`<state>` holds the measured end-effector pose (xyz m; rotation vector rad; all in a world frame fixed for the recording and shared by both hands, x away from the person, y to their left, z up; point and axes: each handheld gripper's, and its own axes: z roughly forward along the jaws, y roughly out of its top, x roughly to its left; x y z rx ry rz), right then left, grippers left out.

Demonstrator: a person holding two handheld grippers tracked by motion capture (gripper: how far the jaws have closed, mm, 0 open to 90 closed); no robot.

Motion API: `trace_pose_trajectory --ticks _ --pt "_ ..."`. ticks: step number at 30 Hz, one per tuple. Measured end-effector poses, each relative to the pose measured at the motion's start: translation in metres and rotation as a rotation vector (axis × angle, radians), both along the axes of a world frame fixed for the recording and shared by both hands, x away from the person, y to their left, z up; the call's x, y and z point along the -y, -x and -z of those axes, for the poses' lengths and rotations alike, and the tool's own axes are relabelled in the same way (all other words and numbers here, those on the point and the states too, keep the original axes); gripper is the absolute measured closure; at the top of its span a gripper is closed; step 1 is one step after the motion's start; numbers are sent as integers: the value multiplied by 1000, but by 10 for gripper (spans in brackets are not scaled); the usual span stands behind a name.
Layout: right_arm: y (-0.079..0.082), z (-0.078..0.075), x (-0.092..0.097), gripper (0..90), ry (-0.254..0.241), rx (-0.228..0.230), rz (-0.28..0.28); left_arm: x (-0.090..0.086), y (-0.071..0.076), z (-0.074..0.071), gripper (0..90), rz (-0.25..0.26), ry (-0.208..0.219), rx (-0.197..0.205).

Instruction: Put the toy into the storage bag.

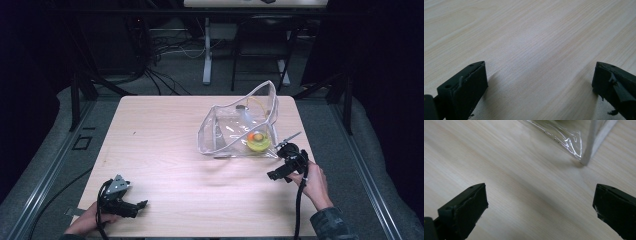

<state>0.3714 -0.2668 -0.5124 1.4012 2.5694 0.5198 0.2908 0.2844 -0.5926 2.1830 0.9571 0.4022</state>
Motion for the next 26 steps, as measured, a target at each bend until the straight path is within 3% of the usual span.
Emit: trace_pose_trajectory --ticks 3,8,11,12,13,14,18,19,21,22,26 --pt "1 10 8 0 -12 -8 17 0 0 0 0 0 0 0" --pt "3 24 19 0 9 -47 39 0 0 0 0 3 -2 2" --pt "6 32 24 0 -11 -66 45 0 0 0 0 1 0 0" --pt "6 32 24 0 3 -79 39 0 0 0 0 2 0 0" --pt "7 36 24 0 -19 -73 47 0 0 0 0 2 -1 0" --pt "7 37 25 0 6 -92 31 0 0 0 0 2 3 -3" --pt "6 37 26 0 -2 -94 22 0 0 0 0 2 3 -3" --pt "7 38 24 0 -6 -76 43 0 0 0 0 2 3 -3" --pt "6 38 25 0 -9 -101 19 0 0 0 0 1 4 -4" --pt "6 37 26 0 12 -108 5 0 0 0 0 2 3 -3" --pt "8 40 26 0 -1 -96 8 0 0 0 0 1 2 -3"
